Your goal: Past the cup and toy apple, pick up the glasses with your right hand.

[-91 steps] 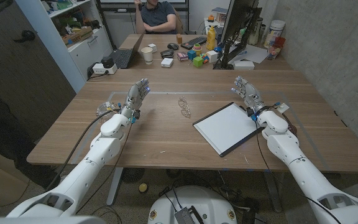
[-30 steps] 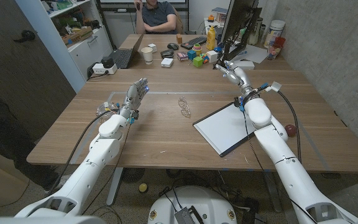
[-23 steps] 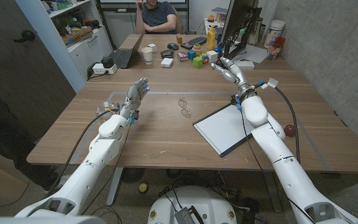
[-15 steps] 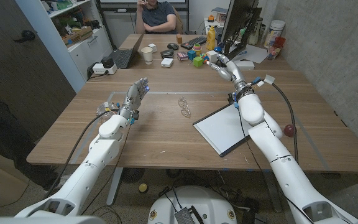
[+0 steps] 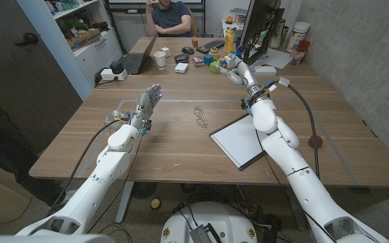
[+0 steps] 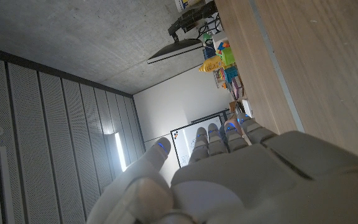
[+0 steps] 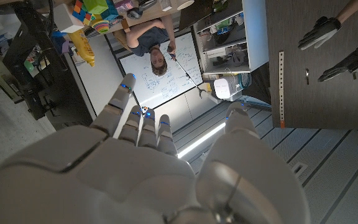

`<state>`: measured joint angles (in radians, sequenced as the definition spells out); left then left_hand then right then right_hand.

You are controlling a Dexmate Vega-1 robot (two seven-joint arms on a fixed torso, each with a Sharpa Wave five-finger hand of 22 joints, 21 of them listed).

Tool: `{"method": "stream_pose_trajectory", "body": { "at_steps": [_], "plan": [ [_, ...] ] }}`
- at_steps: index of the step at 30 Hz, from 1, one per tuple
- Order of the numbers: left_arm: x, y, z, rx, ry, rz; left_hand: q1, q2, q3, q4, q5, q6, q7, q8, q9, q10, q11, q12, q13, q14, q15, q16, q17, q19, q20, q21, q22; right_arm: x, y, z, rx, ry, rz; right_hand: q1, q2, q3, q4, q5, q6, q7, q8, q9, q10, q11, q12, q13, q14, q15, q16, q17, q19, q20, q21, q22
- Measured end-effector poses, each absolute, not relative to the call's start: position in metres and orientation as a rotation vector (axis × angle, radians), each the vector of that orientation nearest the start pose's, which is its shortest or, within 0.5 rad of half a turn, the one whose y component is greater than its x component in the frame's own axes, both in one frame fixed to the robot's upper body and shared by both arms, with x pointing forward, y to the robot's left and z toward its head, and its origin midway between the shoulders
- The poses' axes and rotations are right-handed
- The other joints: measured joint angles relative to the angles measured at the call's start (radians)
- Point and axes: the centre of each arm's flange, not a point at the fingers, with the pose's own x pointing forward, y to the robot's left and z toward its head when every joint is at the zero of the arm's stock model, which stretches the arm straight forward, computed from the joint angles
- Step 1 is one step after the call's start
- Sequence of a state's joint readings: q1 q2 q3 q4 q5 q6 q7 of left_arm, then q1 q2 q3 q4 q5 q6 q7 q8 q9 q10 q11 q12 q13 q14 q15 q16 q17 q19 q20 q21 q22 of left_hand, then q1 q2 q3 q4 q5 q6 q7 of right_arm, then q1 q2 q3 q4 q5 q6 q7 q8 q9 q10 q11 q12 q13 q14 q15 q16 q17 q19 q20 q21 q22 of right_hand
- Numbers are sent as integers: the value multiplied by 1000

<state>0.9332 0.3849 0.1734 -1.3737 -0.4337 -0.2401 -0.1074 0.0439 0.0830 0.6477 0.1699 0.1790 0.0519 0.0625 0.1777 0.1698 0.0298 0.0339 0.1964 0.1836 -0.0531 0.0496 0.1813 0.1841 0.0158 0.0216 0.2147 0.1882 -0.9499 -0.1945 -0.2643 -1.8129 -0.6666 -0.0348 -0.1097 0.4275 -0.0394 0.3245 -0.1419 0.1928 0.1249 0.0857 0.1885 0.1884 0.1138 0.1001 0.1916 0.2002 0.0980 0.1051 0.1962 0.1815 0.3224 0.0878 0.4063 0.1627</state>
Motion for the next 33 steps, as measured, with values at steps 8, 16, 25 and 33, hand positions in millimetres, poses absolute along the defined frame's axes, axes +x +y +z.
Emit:
{"method": "stream_pose_trajectory", "body": {
  "at_steps": [8,16,25,33],
  "plan": [
    [636,292,-30,23,-636,-179,-4,4,-4,4,0,0,0,0,0,0,0,0,0,0,0,0,0,0,0,0,0,546,-125,76,-892,-947,-182,4,-4,-3,-3,0,-4,-4,0,0,-5,-5,0,0,0,0,0,0,0,0,-15,0],
    [636,292,-30,28,-641,-175,-9,-1,-4,4,0,0,0,0,0,0,0,0,0,0,0,0,0,0,0,0,0,541,-107,78,-962,-978,-222,10,0,-3,-3,0,0,-7,2,0,-5,-6,0,0,0,0,0,0,-4,4,-22,0],
    [635,295,-31,44,-648,-149,-9,-1,-12,4,0,0,0,0,0,0,0,0,0,0,0,0,0,0,0,0,0,539,-88,74,-1051,-996,-276,29,5,-3,-3,0,32,3,13,0,4,-15,6,0,8,0,0,0,-3,3,-31,0],
    [633,296,-33,46,-649,-142,-12,-4,-12,4,0,0,0,0,0,0,0,0,0,0,0,0,0,0,0,0,0,541,-74,67,-1115,-986,-301,48,7,1,-7,7,60,1,20,5,12,-21,6,0,13,-5,0,0,4,-4,-48,0]
  ]
}}
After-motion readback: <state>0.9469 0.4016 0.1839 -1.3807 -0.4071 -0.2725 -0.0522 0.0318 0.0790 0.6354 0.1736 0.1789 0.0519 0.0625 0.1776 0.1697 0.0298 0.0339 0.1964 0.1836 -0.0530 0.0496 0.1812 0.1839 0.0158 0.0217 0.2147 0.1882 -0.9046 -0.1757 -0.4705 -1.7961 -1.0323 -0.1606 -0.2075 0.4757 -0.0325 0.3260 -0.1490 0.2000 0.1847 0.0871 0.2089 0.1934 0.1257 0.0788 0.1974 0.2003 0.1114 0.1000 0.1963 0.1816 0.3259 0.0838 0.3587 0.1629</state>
